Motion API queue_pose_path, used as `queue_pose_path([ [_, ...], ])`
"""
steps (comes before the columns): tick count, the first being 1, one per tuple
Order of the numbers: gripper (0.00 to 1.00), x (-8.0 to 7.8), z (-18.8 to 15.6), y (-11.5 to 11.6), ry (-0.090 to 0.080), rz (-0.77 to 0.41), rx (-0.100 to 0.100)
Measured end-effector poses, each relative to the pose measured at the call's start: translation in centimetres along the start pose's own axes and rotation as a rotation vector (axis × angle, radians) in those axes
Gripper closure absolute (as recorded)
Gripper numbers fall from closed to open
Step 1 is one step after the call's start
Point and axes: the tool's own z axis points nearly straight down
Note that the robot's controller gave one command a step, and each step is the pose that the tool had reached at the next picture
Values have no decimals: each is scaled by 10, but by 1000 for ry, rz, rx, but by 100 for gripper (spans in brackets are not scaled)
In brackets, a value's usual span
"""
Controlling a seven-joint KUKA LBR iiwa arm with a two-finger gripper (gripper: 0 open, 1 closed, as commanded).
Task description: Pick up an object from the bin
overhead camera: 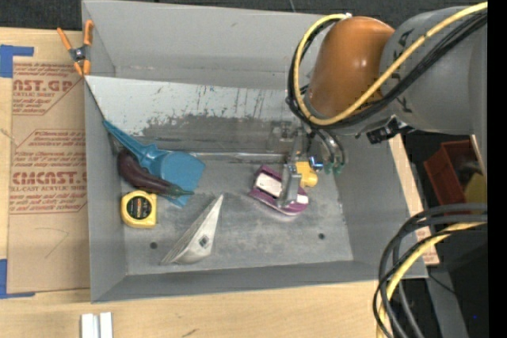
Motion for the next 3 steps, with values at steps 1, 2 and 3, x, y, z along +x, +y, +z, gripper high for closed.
queue_pose_path([
  [1,0,-2,11,15,-4,88,-2],
  [2,0,-3,50,20,-2,66,1],
  [3,0,-8,47,0,-2,-207,0],
])
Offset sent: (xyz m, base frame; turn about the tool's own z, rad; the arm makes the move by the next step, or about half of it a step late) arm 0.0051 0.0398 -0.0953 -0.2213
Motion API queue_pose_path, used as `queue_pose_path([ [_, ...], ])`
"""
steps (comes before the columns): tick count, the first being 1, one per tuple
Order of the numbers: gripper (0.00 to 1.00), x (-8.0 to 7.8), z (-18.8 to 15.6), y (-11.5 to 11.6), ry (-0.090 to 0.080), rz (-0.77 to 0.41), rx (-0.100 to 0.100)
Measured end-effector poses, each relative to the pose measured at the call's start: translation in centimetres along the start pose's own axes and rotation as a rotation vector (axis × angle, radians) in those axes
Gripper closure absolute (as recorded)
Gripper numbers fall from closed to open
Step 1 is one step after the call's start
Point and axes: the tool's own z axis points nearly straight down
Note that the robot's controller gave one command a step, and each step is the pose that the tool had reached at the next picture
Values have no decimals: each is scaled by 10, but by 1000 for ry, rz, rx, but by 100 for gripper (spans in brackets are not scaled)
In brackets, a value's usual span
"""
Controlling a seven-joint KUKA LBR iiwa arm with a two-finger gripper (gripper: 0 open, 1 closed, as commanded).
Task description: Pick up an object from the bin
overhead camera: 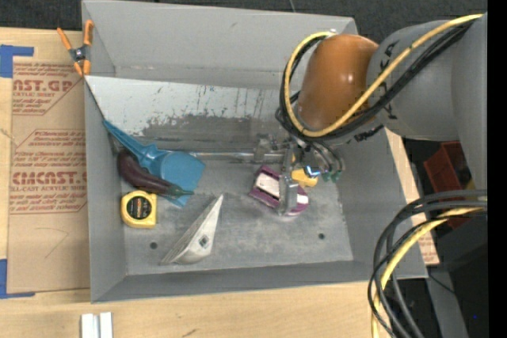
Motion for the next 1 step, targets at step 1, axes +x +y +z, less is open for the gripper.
queue_pose_path([
  [1,100,5,9,-41,-2,142,1],
])
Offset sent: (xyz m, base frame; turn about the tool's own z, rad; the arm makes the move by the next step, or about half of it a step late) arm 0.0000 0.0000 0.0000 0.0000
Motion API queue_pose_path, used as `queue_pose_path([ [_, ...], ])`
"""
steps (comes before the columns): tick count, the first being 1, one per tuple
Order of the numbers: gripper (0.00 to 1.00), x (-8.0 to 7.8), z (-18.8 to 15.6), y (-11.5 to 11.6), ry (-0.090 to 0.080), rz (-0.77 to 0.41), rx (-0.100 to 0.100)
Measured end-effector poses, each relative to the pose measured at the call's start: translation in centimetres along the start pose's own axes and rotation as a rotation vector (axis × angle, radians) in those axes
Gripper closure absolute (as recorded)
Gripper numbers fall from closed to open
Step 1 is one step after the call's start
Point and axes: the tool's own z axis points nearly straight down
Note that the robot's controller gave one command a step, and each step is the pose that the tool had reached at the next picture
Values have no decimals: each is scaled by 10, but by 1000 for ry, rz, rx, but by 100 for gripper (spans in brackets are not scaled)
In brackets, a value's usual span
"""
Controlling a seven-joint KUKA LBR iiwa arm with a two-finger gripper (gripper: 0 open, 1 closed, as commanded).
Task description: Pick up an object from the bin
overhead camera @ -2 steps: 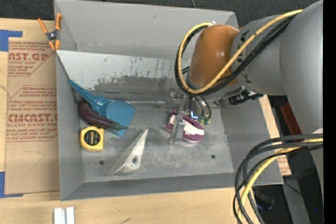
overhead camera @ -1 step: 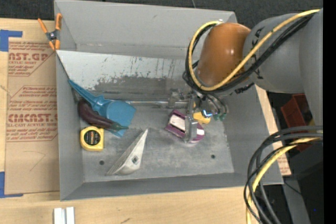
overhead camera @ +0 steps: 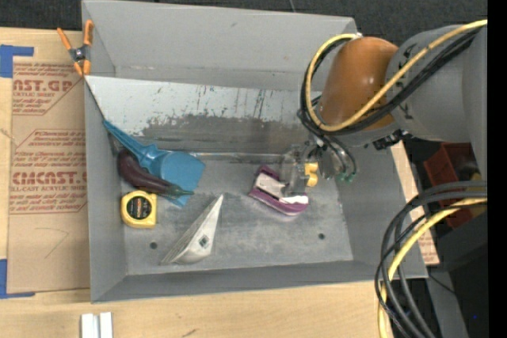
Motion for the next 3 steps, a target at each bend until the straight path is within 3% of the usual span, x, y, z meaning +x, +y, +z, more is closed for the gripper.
queue_pose_path([
  [1,0,0,0,0,0,0,0],
  [2,0,0,0,0,0,0,0],
  [3,100,1,40,4,1,-193,-1],
])
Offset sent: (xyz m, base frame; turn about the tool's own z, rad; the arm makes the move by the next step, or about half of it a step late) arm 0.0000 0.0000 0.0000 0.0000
